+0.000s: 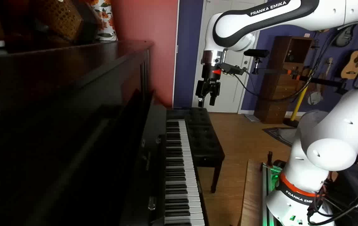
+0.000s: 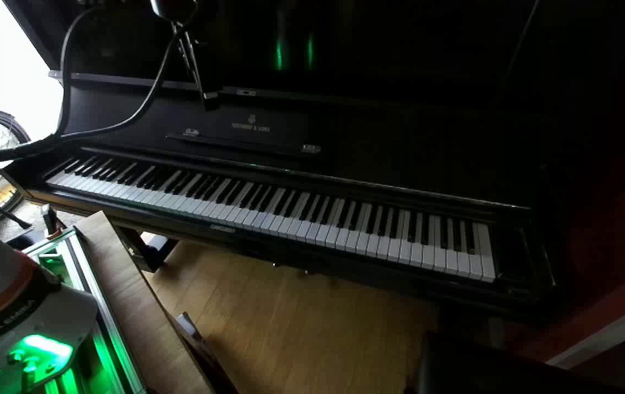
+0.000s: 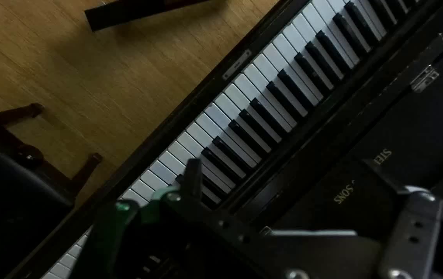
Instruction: Push a black key on the right side of the piano
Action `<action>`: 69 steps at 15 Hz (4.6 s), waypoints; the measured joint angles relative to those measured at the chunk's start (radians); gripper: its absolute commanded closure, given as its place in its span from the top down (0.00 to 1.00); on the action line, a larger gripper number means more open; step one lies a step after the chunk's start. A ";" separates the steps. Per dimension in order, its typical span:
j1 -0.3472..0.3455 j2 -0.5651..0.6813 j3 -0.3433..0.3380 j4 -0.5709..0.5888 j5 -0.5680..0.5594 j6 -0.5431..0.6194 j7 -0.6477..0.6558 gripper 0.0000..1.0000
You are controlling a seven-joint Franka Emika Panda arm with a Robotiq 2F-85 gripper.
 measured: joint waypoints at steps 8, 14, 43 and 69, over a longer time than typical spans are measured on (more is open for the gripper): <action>0.000 0.000 0.000 0.000 0.000 0.000 0.000 1.00; -0.017 0.010 -0.002 0.005 -0.010 0.000 0.000 1.00; -0.202 0.801 -0.113 0.665 -0.317 0.189 -0.560 1.00; -0.247 0.914 -0.030 0.728 -0.204 0.264 -0.582 1.00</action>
